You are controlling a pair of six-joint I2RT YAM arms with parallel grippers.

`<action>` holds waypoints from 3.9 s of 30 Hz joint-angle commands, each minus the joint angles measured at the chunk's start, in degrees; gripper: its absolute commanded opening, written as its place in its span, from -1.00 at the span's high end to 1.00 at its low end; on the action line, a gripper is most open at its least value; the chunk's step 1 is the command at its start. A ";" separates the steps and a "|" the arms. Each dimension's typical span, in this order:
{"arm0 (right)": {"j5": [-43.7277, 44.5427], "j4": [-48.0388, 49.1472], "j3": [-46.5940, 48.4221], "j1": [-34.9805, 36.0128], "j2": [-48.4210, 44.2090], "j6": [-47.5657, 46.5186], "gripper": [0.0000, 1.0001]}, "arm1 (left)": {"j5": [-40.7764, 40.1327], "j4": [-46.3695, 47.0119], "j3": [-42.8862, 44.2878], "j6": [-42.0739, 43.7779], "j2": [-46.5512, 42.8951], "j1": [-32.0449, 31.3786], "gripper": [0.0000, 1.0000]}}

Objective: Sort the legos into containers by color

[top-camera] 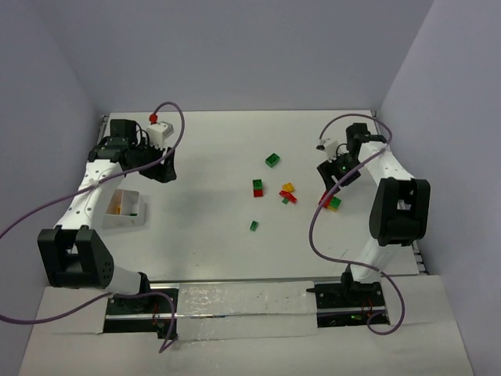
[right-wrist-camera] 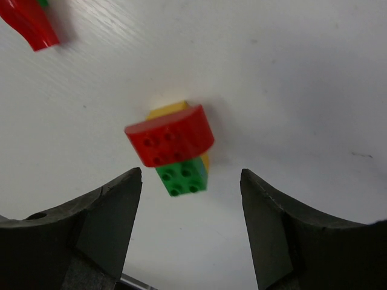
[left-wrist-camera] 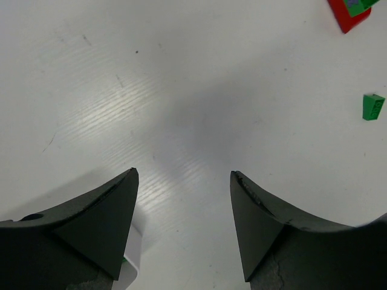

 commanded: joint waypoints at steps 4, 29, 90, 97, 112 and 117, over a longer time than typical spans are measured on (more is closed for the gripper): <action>0.25 -4.84 -0.07 -2.54 -5.49 -12.08 -0.46 | 4.76 7.75 -3.22 -0.16 -3.73 -1.49 -0.43; -2.26 3.85 -9.46 -1.48 -1.14 -16.88 -0.41 | 2.79 10.24 -7.05 -1.82 -7.09 -1.96 -0.45; -59.78 58.36 -4.86 30.96 -6.03 63.69 1.00 | 40.18 61.40 -28.24 -51.24 -11.37 -14.02 -0.31; -58.73 59.14 -5.03 31.46 -5.50 63.35 1.00 | 44.11 71.25 -29.60 -60.45 -9.62 -14.09 0.36; -56.61 51.85 -5.71 27.59 -4.04 55.22 1.00 | 47.36 53.79 -33.70 -45.13 -14.45 -3.64 1.00; -48.53 38.05 -3.21 27.41 -0.28 42.63 1.00 | 44.69 41.99 -32.20 -34.24 -14.27 -2.49 1.00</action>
